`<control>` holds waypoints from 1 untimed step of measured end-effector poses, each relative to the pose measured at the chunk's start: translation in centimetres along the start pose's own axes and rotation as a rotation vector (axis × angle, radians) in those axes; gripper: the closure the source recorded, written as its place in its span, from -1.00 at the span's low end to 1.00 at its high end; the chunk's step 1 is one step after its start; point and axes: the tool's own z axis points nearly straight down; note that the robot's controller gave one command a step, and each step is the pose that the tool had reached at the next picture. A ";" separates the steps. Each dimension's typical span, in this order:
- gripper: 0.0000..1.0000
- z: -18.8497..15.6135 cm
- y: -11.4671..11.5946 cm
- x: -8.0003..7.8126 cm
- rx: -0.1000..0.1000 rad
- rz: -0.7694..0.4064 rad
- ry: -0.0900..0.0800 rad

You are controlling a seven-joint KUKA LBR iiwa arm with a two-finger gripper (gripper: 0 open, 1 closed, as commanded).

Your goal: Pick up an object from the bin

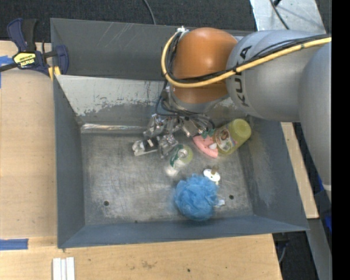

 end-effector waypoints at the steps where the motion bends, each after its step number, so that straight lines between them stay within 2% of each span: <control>1: 1.00 -3.7 -0.6 -0.4 0.005 0.048 -0.013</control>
Offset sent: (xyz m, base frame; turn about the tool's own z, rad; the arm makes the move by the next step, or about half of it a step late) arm 0.0012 0.0130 0.1153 -0.0833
